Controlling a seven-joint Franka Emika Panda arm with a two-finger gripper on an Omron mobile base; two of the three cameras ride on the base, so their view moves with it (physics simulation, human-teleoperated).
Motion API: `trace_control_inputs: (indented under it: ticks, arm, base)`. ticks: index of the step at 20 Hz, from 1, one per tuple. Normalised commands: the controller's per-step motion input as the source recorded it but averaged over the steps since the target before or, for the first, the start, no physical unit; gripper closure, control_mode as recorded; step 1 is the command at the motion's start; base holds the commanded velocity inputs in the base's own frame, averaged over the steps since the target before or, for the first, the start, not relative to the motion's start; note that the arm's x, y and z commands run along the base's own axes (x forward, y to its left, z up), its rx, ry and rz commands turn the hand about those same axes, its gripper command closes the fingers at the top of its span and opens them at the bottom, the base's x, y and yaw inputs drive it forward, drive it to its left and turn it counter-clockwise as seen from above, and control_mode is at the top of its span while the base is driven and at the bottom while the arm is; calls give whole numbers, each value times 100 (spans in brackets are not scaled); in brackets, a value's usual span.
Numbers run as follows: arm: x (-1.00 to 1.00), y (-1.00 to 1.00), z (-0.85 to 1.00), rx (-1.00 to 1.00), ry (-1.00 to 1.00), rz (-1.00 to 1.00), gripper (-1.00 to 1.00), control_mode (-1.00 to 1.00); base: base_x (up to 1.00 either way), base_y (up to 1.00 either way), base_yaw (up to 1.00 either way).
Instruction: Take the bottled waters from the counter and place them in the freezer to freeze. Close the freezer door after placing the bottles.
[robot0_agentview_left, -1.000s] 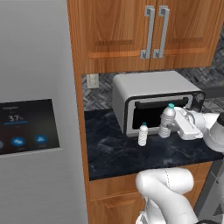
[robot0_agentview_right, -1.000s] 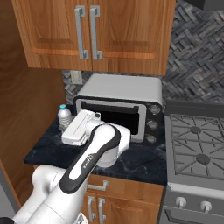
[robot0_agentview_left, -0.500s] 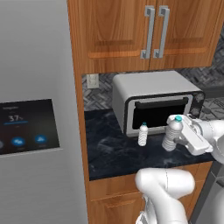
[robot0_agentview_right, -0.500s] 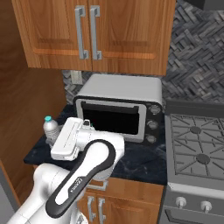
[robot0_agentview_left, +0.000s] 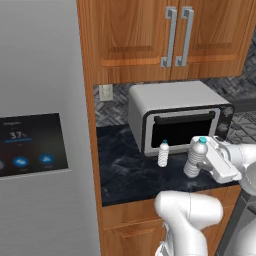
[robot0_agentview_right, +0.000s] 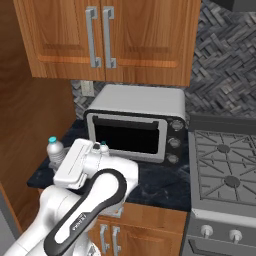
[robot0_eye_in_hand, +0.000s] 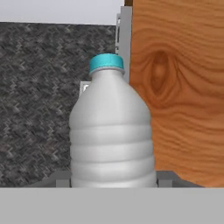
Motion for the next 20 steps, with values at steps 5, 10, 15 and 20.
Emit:
trace_control_inputs:
  ticks: [5,10,15,20]
  arm:
    - [0,0,-1,0,0,0,100,100]
    - [0,0,0,0,0,0,100,100]
    - [0,0,0,0,0,0,100,100]
    - [0,0,0,0,0,0,100,100]
  base:
    - [0,0,0]
    - [-31,18,2]
    - [-73,56,11]
    - [-74,78,20]
